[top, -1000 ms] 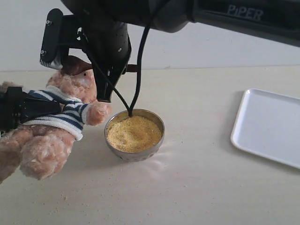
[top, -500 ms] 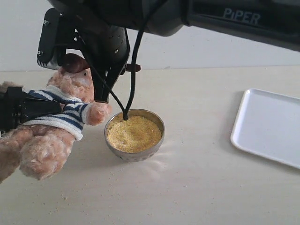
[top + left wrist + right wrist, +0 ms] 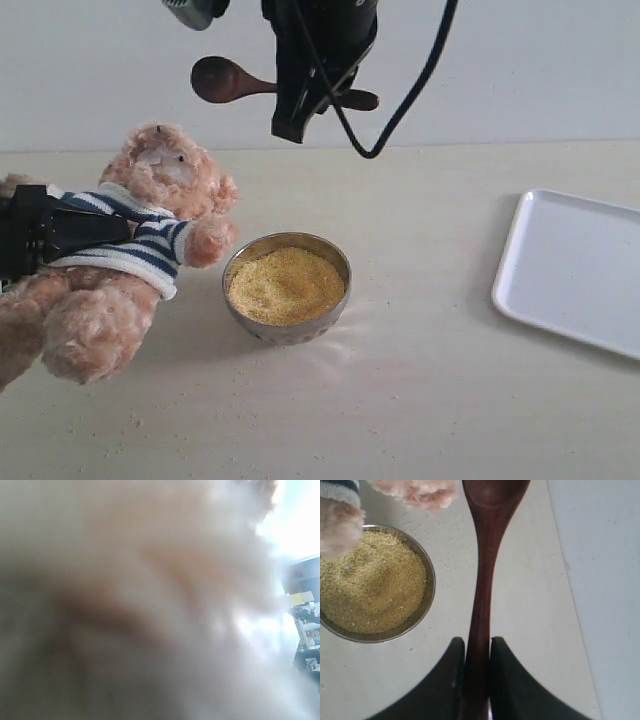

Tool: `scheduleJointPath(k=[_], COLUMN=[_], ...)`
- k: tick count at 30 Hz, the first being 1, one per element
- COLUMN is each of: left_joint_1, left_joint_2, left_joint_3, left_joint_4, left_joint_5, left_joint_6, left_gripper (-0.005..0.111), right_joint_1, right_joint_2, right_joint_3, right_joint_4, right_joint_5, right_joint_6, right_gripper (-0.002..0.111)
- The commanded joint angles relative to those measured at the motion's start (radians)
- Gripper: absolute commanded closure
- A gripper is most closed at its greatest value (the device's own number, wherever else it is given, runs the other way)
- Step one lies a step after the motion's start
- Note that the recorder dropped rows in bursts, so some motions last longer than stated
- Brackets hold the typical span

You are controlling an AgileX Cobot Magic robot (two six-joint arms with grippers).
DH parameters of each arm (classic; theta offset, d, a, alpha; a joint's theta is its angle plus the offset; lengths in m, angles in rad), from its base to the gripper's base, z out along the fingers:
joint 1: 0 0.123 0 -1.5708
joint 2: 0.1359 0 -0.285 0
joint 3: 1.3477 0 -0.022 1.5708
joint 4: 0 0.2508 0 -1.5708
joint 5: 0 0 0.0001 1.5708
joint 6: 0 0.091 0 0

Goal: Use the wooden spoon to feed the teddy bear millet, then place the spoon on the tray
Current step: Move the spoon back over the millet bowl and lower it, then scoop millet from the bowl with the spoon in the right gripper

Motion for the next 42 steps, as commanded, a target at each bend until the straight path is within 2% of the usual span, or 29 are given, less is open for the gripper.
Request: scheduleJointPath(k=[1,8,12,32,39,42], left_joint_1=[0.002,0.002,0.002,0.002,0.002,0.002], left_joint_2=[-0.003,-0.003,-0.003,-0.003,-0.003,-0.003], left_joint_3=[0.007,0.007,0.007,0.007,0.007,0.007], left_joint_4=[-0.004,0.004,0.004,0.004,0.004,0.004], left_joint_5=[0.034,0.034,0.034,0.017,0.011,0.011], left_joint_6=[-0.001,-0.001,-0.001,-0.001,-0.001,-0.001], left_gripper=[0.102,0.102,0.102,0.102,0.102,0.102], right_joint_1=[-0.020,-0.016,-0.014,-0.014,-0.014,-0.014], right_joint_2=[-0.015,-0.028,-0.028,0.152,0.163,0.163], right_joint_3=[0.060,0.272,0.328,0.334,0.334,0.334], right_joint_4=[0.031,0.029,0.027,-0.087,-0.083,-0.017], right_joint_5=[0.008,0.008,0.008,-0.013,-0.044,-0.079], right_joint_6=[-0.023,-0.052,-0.076,-0.037,-0.016,-0.014], right_gripper=[0.109,0.109,0.109,0.109,0.109,0.109])
